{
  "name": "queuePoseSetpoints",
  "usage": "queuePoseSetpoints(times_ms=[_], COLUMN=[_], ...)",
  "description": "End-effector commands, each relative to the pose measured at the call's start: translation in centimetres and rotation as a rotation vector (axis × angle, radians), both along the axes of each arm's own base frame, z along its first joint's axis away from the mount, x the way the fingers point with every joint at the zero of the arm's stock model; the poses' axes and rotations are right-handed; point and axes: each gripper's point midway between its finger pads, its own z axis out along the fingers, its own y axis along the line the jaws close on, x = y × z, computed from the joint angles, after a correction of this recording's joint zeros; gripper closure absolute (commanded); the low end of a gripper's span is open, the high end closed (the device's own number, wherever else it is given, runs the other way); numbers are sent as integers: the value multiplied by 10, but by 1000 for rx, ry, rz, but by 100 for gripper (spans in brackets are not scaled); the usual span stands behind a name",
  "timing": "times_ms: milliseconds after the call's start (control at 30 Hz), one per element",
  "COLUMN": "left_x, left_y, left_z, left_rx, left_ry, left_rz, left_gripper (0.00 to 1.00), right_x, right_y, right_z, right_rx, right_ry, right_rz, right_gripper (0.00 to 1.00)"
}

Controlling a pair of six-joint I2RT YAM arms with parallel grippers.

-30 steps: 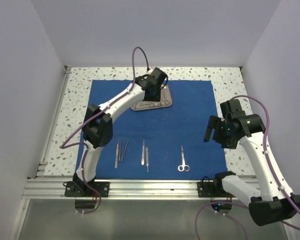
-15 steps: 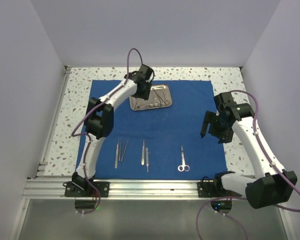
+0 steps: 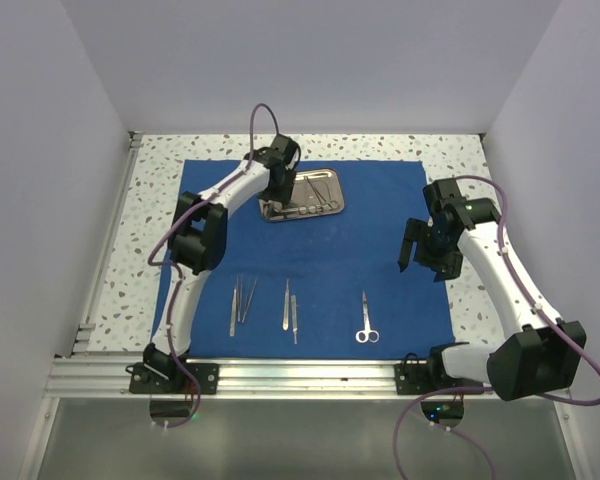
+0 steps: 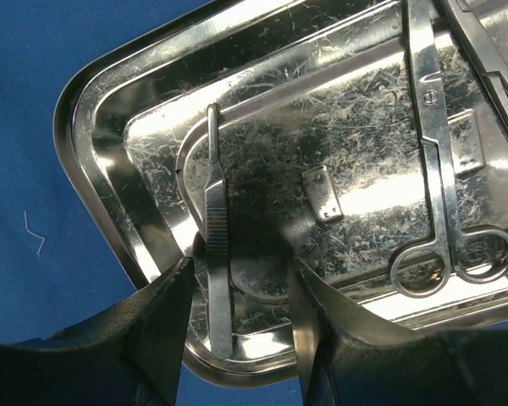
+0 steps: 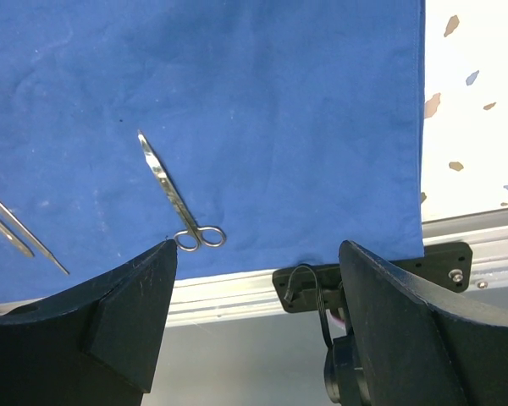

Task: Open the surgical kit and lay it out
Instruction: Pick up the medical item from the container.

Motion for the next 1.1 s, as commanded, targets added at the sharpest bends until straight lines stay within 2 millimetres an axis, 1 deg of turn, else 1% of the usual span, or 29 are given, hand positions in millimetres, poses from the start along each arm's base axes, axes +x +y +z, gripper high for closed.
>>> queuePoseSetpoints(times_ms=[0, 133, 200, 233, 267, 333, 367, 400, 433, 467, 533, 633, 767, 800, 900, 933, 967, 1000, 1033, 1067], left_x=[-4, -14, -24, -27, -36, -45, -57, -61, -64, -75, -86, -96, -100, -102, -93, -87, -86, -87, -82, -82], left_y=[3, 8, 11, 12, 14, 15, 19, 18, 19, 23, 28, 32, 29, 29, 28, 29, 31, 34, 39, 44], left_z=[-14, -27, -35, -35, -43, -43, -51, -52, -49, -55, -59, -66, -80, -87, -90, -92, -94, -101, -101, -103], left_rx=[13, 21, 19, 14, 13, 1, 7, -7, -15, -6, 4, 8, -16, -13, -23, -28, -27, -18, -19, -12], left_ry=[21, 64, 100, 108, 135, 152, 183, 190, 189, 215, 235, 253, 292, 309, 306, 302, 307, 325, 325, 339], left_rz=[6, 17, 29, 30, 36, 36, 37, 34, 33, 36, 40, 42, 41, 46, 59, 70, 78, 88, 104, 116], left_gripper=[49, 50, 52, 53, 54, 56, 57, 57, 58, 58, 59, 59, 59, 60, 60, 61, 61, 63, 64, 67], right_x=[11, 9, 7, 6, 6, 5, 5, 5, 4, 4, 2, -1, -4, -4, -6, -6, -6, -7, -7, -8], right_y=[2, 1, 0, 1, 0, 0, 0, 0, 0, 1, 2, 3, 5, 6, 6, 6, 7, 6, 6, 6], right_z=[11, 11, 11, 11, 12, 12, 13, 13, 13, 13, 11, 9, 10, 10, 10, 11, 12, 12, 11, 11], right_rx=[12, 11, 9, 10, 11, 11, 10, 12, 13, 18, 23, 35, 48, 52, 51, 51, 50, 47, 45, 45], right_ry=[-53, -54, -55, -56, -59, -60, -64, -65, -65, -70, -65, -63, -65, -68, -68, -71, -74, -75, -73, -75], right_rz=[13, 16, 17, 18, 16, 16, 17, 18, 16, 16, 17, 19, 21, 23, 28, 28, 30, 31, 29, 32], right_gripper=[19, 19, 19, 19, 19, 19, 19, 19, 19, 19, 19, 19, 19, 19, 19, 19, 19, 19, 19, 19])
